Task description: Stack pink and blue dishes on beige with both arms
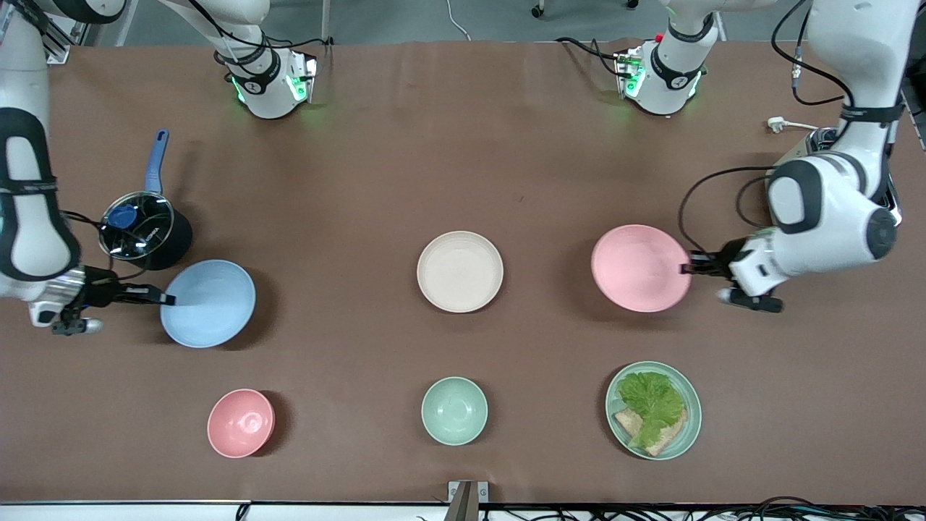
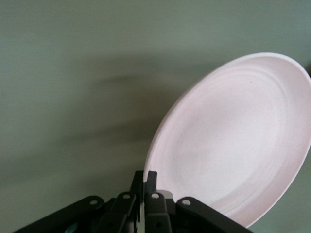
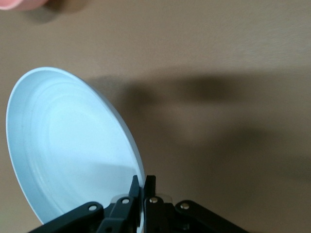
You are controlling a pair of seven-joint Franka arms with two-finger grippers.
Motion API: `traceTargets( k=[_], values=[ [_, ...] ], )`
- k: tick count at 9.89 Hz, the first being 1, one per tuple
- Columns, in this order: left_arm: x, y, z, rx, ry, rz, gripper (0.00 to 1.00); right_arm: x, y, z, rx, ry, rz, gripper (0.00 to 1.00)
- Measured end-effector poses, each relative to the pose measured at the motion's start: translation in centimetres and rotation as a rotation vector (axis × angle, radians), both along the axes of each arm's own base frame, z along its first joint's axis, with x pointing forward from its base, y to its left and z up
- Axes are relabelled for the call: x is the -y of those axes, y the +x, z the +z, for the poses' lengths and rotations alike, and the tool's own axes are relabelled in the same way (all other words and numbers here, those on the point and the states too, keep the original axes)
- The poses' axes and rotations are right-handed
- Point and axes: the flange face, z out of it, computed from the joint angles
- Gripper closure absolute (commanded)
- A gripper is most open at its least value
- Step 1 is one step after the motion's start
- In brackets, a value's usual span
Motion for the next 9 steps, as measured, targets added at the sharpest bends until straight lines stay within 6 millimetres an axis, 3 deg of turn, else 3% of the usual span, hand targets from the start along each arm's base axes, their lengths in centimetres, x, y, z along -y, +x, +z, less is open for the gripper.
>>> traceTargets(
  k=[2,4,5,7,9],
  values=[
    [8.5,-1.3,0.0,-0.029,-0.003,0.060,1.00,-2.1,1.8,5.3,-0.062,-0.029,-0.057,1.00],
    [17.6,-3.1,-0.3,-0.036,-0.005,0.159,1.00,-8.7,3.4,8.5,-0.099,-0.065,-0.114,1.00],
    [21.5,-4.0,-0.7,-0.032,0.022,0.202,1.00,-12.4,3.9,9.2,-0.121,-0.081,-0.128,1.00],
    [26.7,-5.1,-2.2,-0.036,0.082,0.261,1.00,-19.1,4.2,9.0,-0.166,-0.105,-0.134,1.00],
    [29.6,-5.0,-3.9,-0.044,0.120,0.300,1.00,-23.6,3.9,8.4,-0.188,-0.121,-0.119,1.00]
  ],
)
